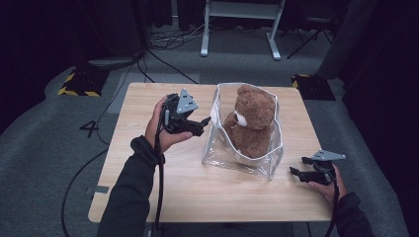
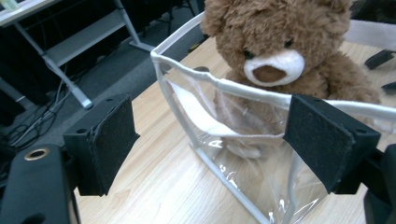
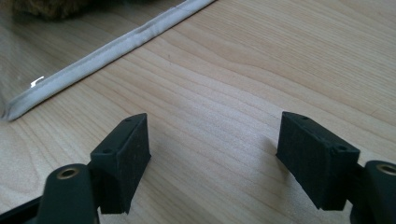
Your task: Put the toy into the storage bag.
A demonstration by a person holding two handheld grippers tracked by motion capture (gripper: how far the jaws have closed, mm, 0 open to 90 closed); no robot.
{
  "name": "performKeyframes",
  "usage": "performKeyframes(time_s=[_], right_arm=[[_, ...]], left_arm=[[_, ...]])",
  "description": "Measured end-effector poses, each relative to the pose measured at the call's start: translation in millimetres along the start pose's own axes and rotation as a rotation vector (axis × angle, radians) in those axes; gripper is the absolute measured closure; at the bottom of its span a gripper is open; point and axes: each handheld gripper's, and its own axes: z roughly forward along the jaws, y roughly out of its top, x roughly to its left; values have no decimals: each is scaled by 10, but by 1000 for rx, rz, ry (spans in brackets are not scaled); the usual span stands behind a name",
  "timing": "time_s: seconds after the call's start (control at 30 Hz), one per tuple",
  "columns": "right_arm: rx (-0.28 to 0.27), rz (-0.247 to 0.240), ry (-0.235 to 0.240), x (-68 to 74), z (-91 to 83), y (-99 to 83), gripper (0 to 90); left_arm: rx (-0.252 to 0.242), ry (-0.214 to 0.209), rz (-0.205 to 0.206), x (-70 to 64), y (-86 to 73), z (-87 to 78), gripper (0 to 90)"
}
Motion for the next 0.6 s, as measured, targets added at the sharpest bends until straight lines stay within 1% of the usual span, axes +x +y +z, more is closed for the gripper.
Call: performKeyframes(time_s=[0.07, 0.17, 0.4, 0.6], right_arm=[[0, -1, 0, 0, 0, 0, 253], [0, 0, 0, 0, 0, 0, 253], [0, 0, 0, 0, 0, 0, 253], [0, 0, 0, 0, 0, 0, 253]], left_arm=[[0, 5, 1, -4, -14, -6, 165], [-4, -1, -1, -5, -32, -12, 164], [7, 17, 9, -18, -109, -34, 162], [27, 15, 8, -29, -156, -31, 163]])
